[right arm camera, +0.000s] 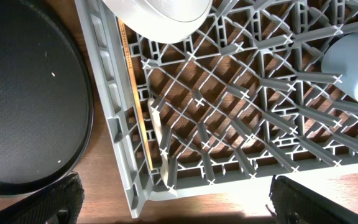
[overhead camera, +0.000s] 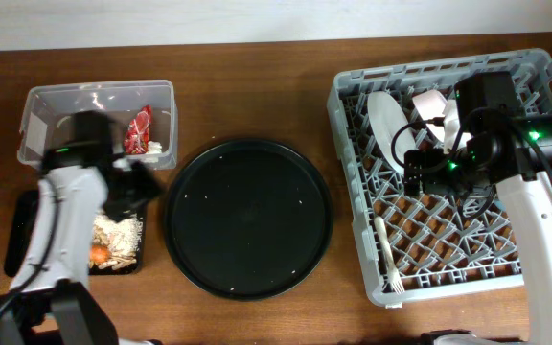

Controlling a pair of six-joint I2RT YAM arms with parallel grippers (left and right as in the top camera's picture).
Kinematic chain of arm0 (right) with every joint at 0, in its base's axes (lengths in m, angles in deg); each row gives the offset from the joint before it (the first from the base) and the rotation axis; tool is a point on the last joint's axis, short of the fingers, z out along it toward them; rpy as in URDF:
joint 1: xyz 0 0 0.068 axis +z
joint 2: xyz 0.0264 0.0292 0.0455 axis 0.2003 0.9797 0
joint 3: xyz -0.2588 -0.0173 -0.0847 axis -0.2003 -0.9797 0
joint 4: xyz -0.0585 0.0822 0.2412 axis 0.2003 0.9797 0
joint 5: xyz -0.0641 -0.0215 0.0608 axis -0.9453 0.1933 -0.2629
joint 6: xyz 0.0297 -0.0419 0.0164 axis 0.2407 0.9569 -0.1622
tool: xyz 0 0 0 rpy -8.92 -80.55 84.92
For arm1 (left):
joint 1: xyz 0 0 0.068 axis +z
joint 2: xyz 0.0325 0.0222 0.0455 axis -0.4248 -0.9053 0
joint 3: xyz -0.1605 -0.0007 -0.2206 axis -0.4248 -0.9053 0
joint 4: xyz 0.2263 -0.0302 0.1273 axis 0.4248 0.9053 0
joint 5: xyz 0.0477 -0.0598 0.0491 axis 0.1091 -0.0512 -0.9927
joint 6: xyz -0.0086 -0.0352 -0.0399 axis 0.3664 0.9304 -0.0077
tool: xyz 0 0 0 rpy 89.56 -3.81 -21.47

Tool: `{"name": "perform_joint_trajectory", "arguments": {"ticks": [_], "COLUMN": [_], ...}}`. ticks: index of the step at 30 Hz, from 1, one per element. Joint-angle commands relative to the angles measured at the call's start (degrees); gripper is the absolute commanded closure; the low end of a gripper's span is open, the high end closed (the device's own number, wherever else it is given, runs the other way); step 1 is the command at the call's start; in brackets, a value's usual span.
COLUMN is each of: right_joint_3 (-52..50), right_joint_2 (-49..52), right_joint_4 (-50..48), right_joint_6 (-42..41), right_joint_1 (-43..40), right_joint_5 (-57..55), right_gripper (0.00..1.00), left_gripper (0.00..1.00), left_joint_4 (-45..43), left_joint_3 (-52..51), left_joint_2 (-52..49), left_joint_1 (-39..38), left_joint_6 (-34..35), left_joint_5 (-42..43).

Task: Sort waste into correct bins and load items into the dishwasher rack

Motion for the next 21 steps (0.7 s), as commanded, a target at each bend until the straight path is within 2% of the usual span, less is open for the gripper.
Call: {"name": "perform_joint_trajectory", "arguments": {"ticks": [1,3,4,6,8,9,12,18,21], "right_joint_3": [0.35,0.35,0.35,0.37,0.44,0.44,0.44,0.35,-0.98], "right_joint_2": [0.52,0.52,0.52,0.52,0.52,0.52,0.48,-3.61,-8.59], "right_joint_4": [-0.17,-0.66,-1.07,-2.12,-3.54,-4.35,-3.85,-3.61,-5.35], "right_joint_6": [0.00,0.00,0.00,0.02,0.42,1.01,1.33,1.29,1.29], "right_joint_1": [-0.31,-0.22,-0.22,-0.22,-0.22,-0.22,-0.22,-0.22,-0.22], "right_joint_5": [0.22,1.88,2.86,4.15,4.11,4.17,4.04,3.82,3.80], "right_gripper": [0.01,0.01,0.01,0.01,0.01,0.01,0.01,0.01,0.01], "left_gripper": [0.17,0.13,0.07,0.07,0.06,0.05,0.05,0.05,0.05], "left_joint_4": [0.59,1.77,2.93,7.23,12.41,17.38,22.64,21.16,14.51], "left_joint_3": [0.79,1.22,1.81,4.57,8.90,14.23,21.11,18.84,11.65], "left_joint_2": [1.09,1.09,1.09,1.09,1.09,1.09,2.32,10.82,19.98], "left_joint_1": [-9.73,-13.62,-14.69,-15.37,-14.64,-13.07,-9.14,-6.58,-6.58], "left_joint_6": [-11.06,-14.93,-15.96,-16.87,-17.31,-17.94,-17.94,-18.12,-18.05], "left_joint_5": [0.96,0.98,1.14,1.20,1.16,0.87,-1.62,-3.17,-3.58]}}
